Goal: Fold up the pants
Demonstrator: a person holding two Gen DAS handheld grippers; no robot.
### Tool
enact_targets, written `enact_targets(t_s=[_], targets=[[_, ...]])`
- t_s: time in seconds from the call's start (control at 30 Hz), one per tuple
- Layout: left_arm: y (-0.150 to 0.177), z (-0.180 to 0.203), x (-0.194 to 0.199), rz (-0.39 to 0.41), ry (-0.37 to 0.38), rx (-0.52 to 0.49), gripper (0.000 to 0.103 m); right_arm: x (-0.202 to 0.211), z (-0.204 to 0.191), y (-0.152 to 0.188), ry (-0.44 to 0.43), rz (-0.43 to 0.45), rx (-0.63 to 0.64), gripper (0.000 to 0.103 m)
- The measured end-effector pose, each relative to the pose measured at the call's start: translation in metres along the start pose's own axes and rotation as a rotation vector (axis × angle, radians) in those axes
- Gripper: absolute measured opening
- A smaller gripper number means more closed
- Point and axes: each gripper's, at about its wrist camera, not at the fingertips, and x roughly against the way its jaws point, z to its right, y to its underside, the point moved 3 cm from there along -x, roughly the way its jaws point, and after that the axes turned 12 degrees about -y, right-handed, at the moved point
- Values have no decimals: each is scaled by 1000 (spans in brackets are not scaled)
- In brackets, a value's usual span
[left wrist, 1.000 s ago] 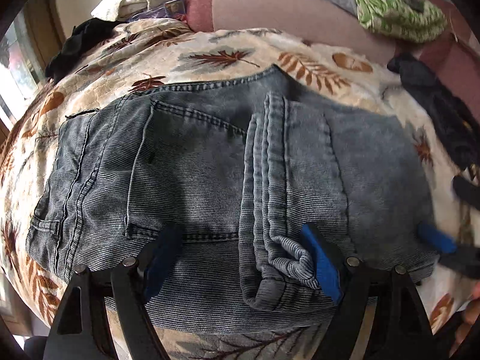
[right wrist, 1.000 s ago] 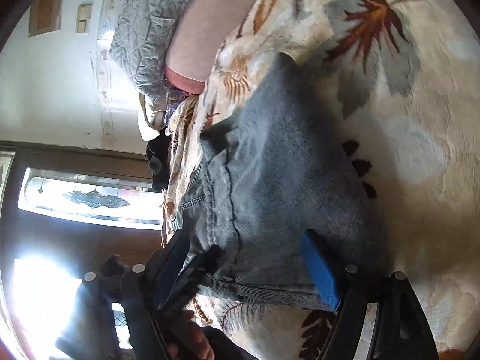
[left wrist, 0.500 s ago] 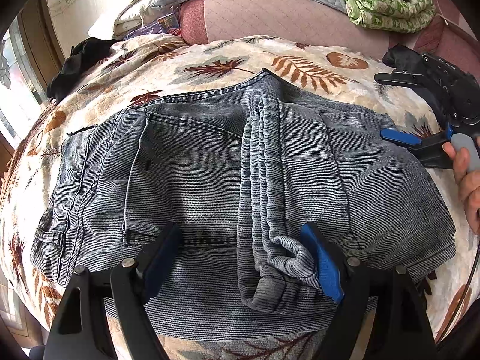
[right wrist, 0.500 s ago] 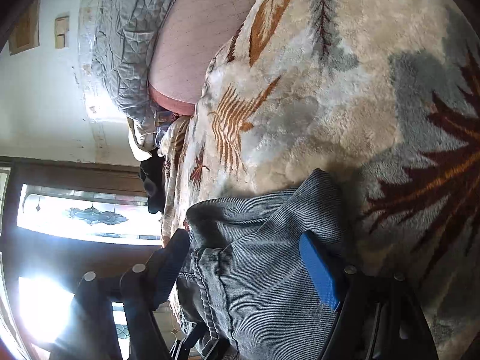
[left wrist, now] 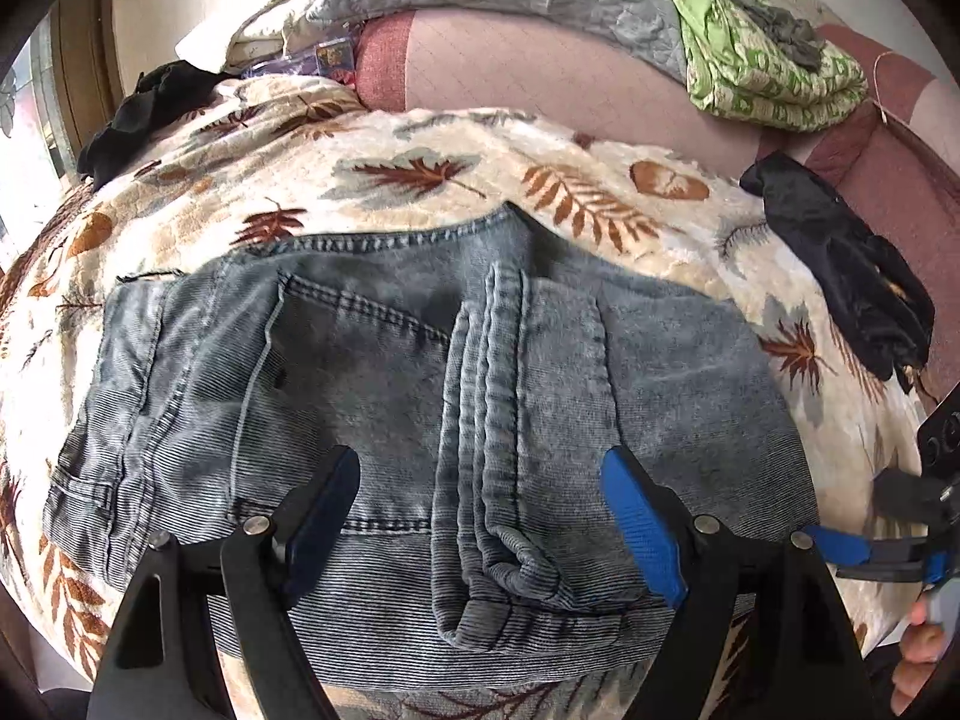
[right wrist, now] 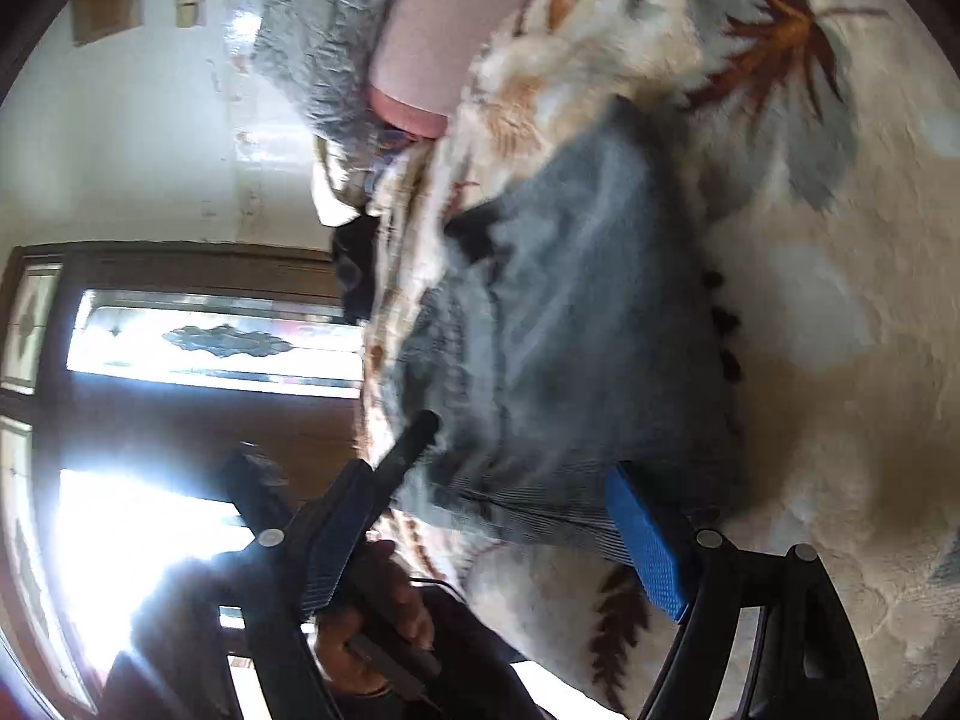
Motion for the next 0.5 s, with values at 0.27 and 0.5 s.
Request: enact_targets(t_s=[0.27, 0.5], targets=[[1, 28, 14, 31, 53, -21, 83, 34, -43, -50, 13, 95, 104, 80], [12, 85, 11, -7, 214, -86, 83, -13, -24, -143, 369, 8, 213, 80]])
